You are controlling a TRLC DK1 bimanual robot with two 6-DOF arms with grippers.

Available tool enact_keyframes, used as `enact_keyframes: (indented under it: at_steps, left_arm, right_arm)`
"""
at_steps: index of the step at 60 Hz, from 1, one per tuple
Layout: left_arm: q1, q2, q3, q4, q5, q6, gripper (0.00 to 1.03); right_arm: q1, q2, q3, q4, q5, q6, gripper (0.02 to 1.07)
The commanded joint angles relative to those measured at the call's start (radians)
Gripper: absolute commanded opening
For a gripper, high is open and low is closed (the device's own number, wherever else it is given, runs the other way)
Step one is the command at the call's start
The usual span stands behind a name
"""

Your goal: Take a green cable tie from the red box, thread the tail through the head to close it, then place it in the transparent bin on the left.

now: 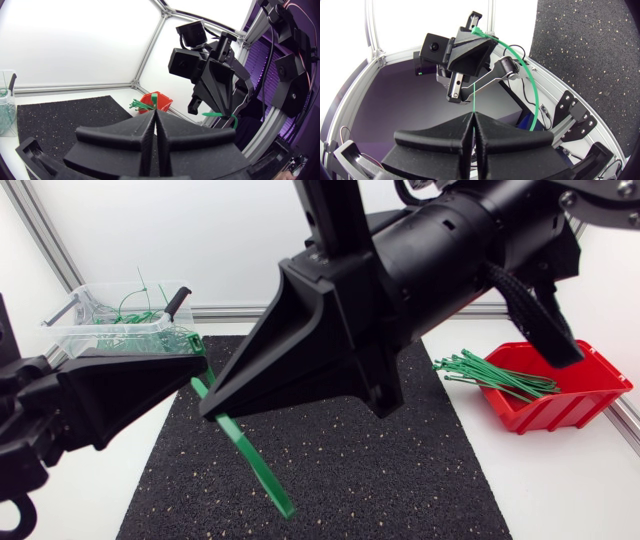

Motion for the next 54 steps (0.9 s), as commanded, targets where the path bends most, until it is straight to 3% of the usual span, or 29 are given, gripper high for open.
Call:
enact_keyframes:
  at_steps: [1,21,54]
  left_arm:
    - [-0.068,-0.007,-0.036,0.023,-0.053,-0.01,0.03]
    - [-0.076,0.006,-0.032,0.005,-0.007,-0.035,0.03]
    - [-0.07,-0.03,-0.029,-0.015,-0.002,-0.032,0.03]
  right_arm:
    - [0.002,0.015,-0.007,0.012,-0.008,0.036,0.07]
    - [-0.024,0.023,-0.033,0.064,-0.006,0.045,0.07]
    - [-0.046,0.039,-0.068,0.124,-0.005,0.065,0.07]
